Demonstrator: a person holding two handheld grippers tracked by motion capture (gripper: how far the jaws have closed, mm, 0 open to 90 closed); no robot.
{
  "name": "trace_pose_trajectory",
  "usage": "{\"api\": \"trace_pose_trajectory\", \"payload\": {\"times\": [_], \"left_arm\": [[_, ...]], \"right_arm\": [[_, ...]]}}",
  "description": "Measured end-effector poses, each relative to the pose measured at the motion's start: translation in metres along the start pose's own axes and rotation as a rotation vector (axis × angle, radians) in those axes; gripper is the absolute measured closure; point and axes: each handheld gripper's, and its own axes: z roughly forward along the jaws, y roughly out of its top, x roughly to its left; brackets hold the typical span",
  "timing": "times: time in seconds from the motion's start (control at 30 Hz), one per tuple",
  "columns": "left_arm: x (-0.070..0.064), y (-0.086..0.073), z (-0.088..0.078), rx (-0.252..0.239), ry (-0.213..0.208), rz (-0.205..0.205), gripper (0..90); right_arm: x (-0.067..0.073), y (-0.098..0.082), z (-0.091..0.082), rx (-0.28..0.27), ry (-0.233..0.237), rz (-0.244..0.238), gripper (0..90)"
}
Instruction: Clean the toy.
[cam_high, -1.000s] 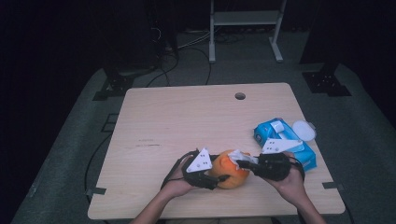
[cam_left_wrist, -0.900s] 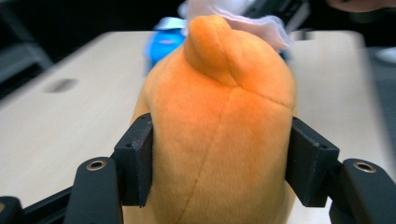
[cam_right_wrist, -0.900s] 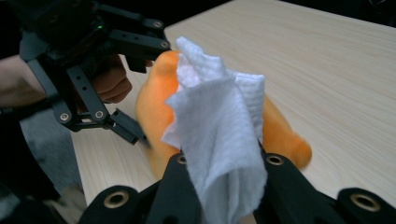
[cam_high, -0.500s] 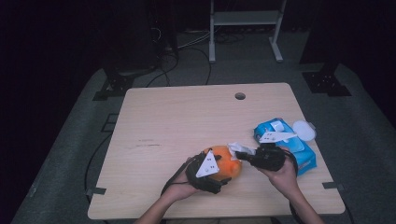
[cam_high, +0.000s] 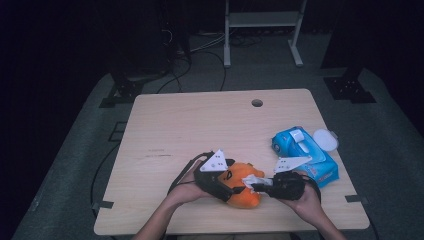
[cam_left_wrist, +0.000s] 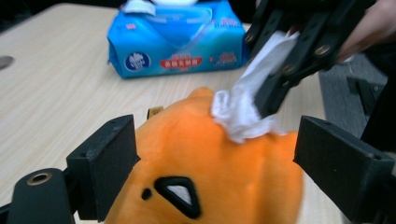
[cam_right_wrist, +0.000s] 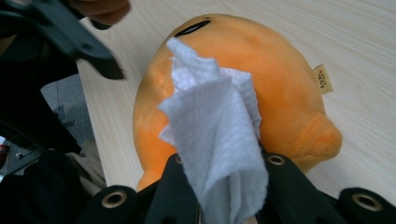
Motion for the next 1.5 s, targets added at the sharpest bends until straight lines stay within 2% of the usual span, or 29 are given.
{"api": "trace_pose_trajectory", "payload": {"times": [0.07, 0.1, 0.17, 0.23, 0.27, 0.4, 0.47, 0.53, 0.63, 0.73, 0.77, 0.87, 0.93, 1.0, 1.1, 1.2, 1.3, 1.5], "left_arm": [[0.002, -0.006, 0.011, 0.051, -0.006, 0.013, 11.0], [0.002, -0.008, 0.014, 0.034, 0.0, 0.016, 11.0], [0.003, -0.011, 0.016, 0.004, 0.017, -0.022, 10.7], [0.003, -0.015, 0.017, -0.006, 0.024, -0.031, 11.4], [0.002, -0.016, 0.017, -0.005, 0.025, -0.031, 14.7], [-0.003, -0.015, 0.015, -0.027, 0.078, -0.032, 41.5], [-0.003, -0.01, 0.01, -0.059, 0.093, -0.035, 48.1], [-0.002, -0.005, 0.005, -0.077, 0.123, -0.014, 50.7], [0.01, -0.001, -0.004, -0.103, 0.188, -0.023, 50.7], [0.029, -0.001, -0.014, -0.125, 0.301, -0.049, 50.0], [0.037, -0.004, -0.015, -0.123, 0.356, -0.052, 49.7], [0.05, -0.015, -0.014, -0.092, 0.425, -0.089, 48.3], [0.056, -0.027, -0.011, -0.064, 0.433, -0.122, 46.9], [0.058, -0.035, -0.014, -0.102, 0.419, -0.159, 44.8], [0.056, -0.034, -0.016, -0.102, 0.408, -0.166, 39.7], [0.055, -0.033, -0.017, -0.104, 0.39, -0.162, 36.5], [0.054, -0.033, -0.017, -0.104, 0.38, -0.161, 34.8], [0.056, -0.03, -0.029, -0.129, 0.359, -0.191, 26.6]], "right_arm": [[-0.002, -0.003, -0.005, -0.004, 0.009, -0.001, 82.1], [-0.004, -0.004, -0.01, -0.012, 0.008, 0.004, 82.1], [-0.01, -0.01, -0.02, -0.02, 0.002, 0.03, 82.1], [-0.016, -0.02, -0.027, -0.009, -0.014, 0.056, 82.0], [-0.019, -0.025, -0.029, -0.003, -0.02, 0.068, 81.9], [-0.024, -0.036, -0.033, 0.001, -0.038, 0.094, 80.7], [-0.025, -0.035, -0.034, -0.01, -0.041, 0.098, 80.8], [-0.026, -0.031, -0.035, -0.026, -0.066, 0.096, 80.9], [-0.029, -0.029, -0.037, -0.035, -0.092, 0.101, 81.2], [-0.035, -0.028, -0.035, -0.023, -0.133, 0.103, 81.2], [-0.037, -0.028, -0.034, -0.018, -0.14, 0.109, 81.2], [-0.043, -0.027, -0.025, 0.014, -0.18, 0.098, 81.1], [-0.045, -0.026, -0.02, 0.026, -0.185, 0.095, 79.0], [-0.045, -0.028, -0.016, 0.042, -0.2, 0.076, 71.8], [-0.045, -0.031, -0.015, 0.048, -0.211, 0.071, 64.4], [-0.044, -0.029, -0.022, 0.017, -0.223, 0.067, 59.3], [-0.045, -0.03, -0.028, -0.022, -0.209, 0.081, 55.2], [-0.049, -0.032, -0.036, -0.061, -0.178, 0.1, 51.0]]}}
